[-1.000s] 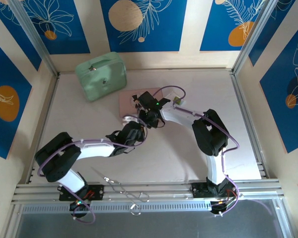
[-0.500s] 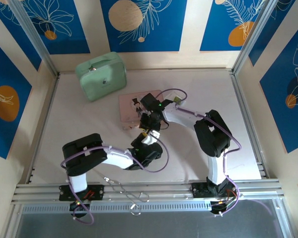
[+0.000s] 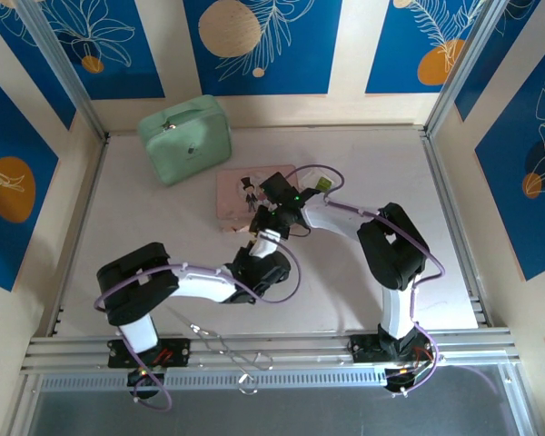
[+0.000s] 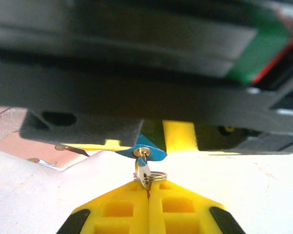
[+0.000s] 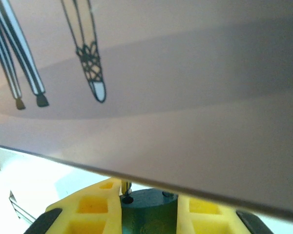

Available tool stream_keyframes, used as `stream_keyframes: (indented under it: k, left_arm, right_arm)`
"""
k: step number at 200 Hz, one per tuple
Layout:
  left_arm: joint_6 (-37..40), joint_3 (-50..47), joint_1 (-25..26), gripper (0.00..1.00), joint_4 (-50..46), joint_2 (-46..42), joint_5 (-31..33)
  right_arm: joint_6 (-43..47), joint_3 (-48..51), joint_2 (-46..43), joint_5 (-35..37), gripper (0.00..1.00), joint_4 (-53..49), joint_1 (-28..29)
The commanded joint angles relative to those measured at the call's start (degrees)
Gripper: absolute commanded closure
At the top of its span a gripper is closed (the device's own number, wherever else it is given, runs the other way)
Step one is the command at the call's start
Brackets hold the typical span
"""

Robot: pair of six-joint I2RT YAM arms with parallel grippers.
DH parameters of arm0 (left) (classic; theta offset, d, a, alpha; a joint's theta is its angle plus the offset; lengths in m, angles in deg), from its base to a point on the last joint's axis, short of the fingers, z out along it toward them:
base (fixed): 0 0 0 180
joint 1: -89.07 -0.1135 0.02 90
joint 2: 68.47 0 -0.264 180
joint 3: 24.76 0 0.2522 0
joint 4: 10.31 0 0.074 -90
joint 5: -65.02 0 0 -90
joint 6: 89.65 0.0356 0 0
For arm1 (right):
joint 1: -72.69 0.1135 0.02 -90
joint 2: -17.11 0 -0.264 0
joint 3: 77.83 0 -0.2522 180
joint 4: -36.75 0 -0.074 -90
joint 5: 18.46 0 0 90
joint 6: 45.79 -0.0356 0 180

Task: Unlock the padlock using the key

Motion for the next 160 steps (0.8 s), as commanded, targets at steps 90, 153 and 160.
stream_keyframes:
  k: [90, 153, 160]
  left_arm:
    - [-33.2, 25.6, 5.0, 0.22, -53.8, 9.3, 20.4]
    - [-36.9, 3.1, -1.2, 0.15, -48.4, -28.2, -20.5]
    - [-38.1, 1.7, -2.1, 0.16, -48.9, -31.9, -21.6]
  right_arm:
    - [-6.8, 7.0, -0.1, -13.7, 1.00, -3.1, 3.5]
    - [-2.6, 4.6, 1.0, -6.9, 1.00, -5.9, 4.3]
    - [-2.6, 5.0, 1.0, -6.2, 1.00, -5.4, 4.7]
